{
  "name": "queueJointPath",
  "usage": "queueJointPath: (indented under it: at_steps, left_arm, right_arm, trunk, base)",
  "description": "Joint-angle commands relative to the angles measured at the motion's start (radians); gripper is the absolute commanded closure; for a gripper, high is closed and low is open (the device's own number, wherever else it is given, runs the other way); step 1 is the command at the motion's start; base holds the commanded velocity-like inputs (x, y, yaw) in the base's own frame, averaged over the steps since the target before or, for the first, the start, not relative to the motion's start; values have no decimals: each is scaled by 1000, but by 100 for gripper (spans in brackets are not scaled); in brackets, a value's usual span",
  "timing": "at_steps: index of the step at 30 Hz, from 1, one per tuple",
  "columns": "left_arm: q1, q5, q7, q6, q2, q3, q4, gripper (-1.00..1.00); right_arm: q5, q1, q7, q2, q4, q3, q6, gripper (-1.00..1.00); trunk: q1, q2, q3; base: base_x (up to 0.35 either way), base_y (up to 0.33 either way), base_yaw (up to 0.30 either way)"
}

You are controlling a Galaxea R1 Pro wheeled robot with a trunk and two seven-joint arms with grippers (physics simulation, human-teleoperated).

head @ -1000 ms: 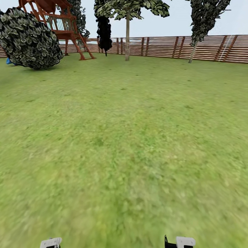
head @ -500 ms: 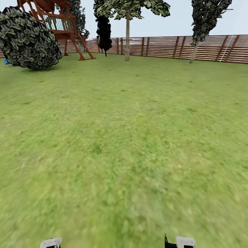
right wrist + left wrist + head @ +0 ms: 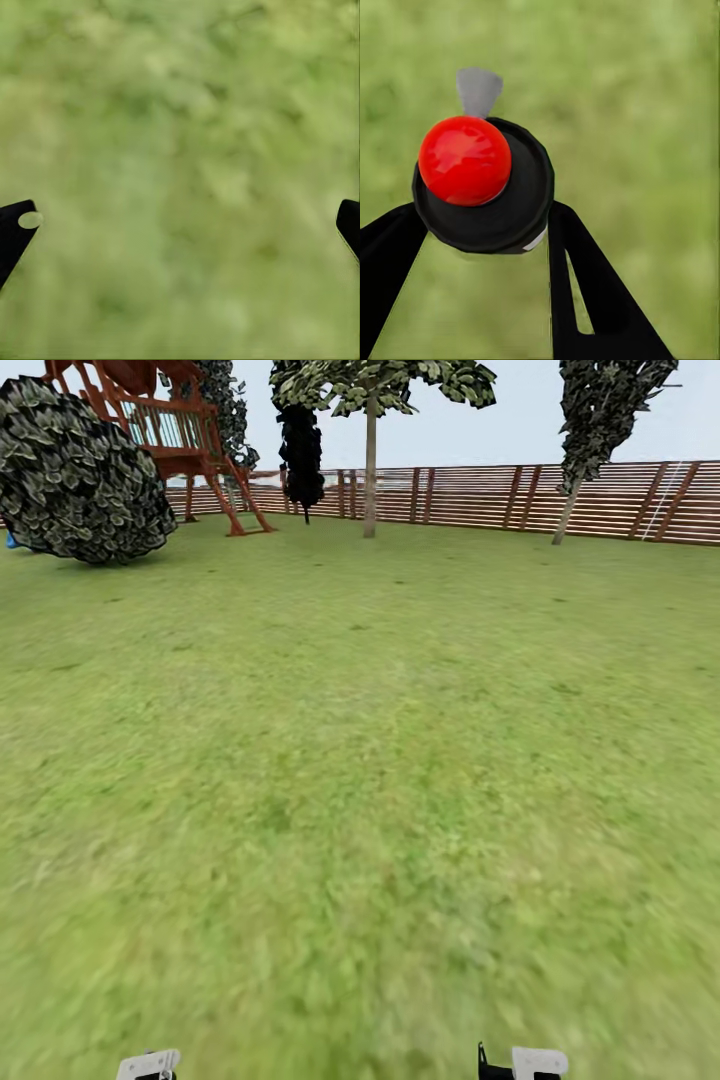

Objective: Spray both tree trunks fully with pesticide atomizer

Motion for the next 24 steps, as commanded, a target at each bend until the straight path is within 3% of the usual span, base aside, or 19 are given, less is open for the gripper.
queueJointPath:
  at_steps: [1, 24]
  left_arm:
    - [-1, 9, -10, -1, 0, 5, 1, 100]
    - [-1, 11, -10, -2, -1, 5, 1, 100]
  right_arm:
    - [11, -1, -8, 0, 1, -3, -1, -100]
    - [11, -1, -8, 0, 1, -3, -1, -100]
  trunk:
    - [0, 0, -1]
    - [0, 0, -1]
  base:
    - [339, 0, 0]
    - [339, 0, 0]
